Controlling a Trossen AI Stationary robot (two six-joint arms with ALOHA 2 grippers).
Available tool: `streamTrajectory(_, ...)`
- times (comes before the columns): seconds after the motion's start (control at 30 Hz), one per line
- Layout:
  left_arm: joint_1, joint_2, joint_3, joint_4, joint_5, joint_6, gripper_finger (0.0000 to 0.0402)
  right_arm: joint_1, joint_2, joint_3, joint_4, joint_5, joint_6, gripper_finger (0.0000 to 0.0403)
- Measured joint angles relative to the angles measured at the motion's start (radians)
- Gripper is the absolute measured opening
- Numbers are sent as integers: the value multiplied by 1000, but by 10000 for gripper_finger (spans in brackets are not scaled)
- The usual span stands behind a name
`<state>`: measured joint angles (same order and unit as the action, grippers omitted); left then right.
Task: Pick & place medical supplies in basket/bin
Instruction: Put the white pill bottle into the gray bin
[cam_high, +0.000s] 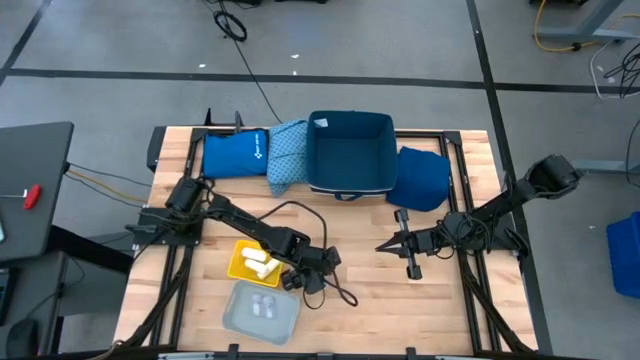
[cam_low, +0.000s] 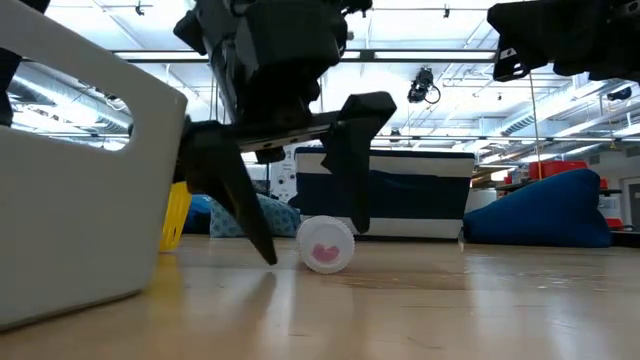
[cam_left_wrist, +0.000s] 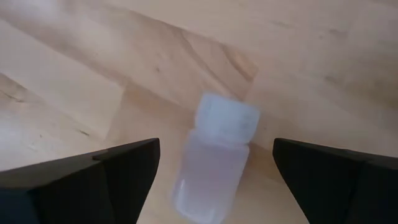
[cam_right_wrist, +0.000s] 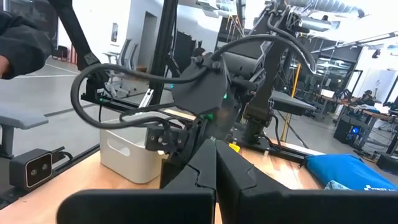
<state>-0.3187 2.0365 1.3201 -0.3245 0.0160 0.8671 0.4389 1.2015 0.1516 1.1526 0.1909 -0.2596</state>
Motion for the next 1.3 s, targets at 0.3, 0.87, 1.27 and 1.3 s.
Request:
streamTrajectory(0.3, 7, 0, 16, -19, -17, 2, 237, 0, 0, 0, 0, 0, 0, 0)
streamTrajectory(0.87, 5, -1, 17, 12, -83, -25, 132, 0, 0, 0, -4, -5, 0, 0)
streamTrajectory(1.27, 28, -1, 44, 117, 174, -287, 129, 0, 0, 0, -5, -13, 11, 0)
streamTrajectory(1.3, 32, -1, 39, 164, 199, -305, 129, 0, 0, 0, -5, -14, 11, 0)
